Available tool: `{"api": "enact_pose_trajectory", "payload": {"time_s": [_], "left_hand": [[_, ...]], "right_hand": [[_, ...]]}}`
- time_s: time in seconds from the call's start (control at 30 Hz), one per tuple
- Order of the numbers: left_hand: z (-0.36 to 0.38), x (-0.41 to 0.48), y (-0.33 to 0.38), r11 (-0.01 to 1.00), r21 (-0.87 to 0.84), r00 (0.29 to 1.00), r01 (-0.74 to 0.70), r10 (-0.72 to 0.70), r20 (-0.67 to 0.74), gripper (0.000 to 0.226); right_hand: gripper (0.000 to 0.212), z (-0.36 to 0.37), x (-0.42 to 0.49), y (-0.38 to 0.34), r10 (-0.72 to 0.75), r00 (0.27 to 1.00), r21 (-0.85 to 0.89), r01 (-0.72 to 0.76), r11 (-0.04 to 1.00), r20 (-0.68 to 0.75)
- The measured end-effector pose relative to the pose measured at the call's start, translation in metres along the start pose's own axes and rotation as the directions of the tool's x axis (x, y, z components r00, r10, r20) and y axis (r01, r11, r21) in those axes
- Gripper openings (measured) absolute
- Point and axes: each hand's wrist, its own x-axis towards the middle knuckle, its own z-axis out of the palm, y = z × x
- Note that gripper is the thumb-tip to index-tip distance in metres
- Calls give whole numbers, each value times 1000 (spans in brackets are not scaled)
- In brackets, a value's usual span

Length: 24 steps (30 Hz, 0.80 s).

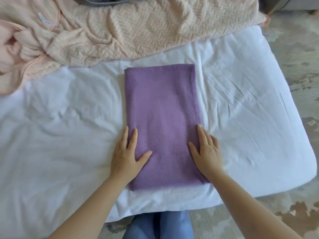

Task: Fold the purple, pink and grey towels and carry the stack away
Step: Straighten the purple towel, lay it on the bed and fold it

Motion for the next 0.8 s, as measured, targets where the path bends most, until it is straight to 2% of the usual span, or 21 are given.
{"api": "enact_pose_trajectory", "payload": {"time_s": [0.1,0.23,0.33,0.43,0.5,0.57,0.63,0.7,0.8], "left_hand": [[-2,-10,4,956,-281,995,82,-64,74,95],[-11,-30,9,886,-448,988,119,-58,146,86],[-15,-45,15,844,-517,987,141,-83,134,86],[-17,-54,14,847,-511,981,144,-54,186,96],[-19,-42,12,822,-521,969,230,-144,202,99],[-19,-13,12,735,-595,945,325,-283,165,100],[-21,27,13,588,-729,917,350,-373,139,82],[-23,66,17,461,-821,899,337,-416,136,56],[-28,106,25,366,-873,888,322,-437,145,44]], "right_hand": [[73,-2,-15,-4,26,993,113,-40,993,115],[71,-16,-26,-2,49,980,266,-100,959,192],[68,-29,-31,7,88,968,335,-165,928,235],[72,-38,-34,15,83,959,331,-174,928,270],[77,-40,-26,15,110,960,362,-201,910,256],[80,-41,-4,8,149,961,442,-242,864,235],[81,-41,27,0,177,957,552,-277,787,228],[81,-40,60,-8,192,956,617,-290,732,221],[70,-40,100,-20,201,944,703,-328,631,260]]}}
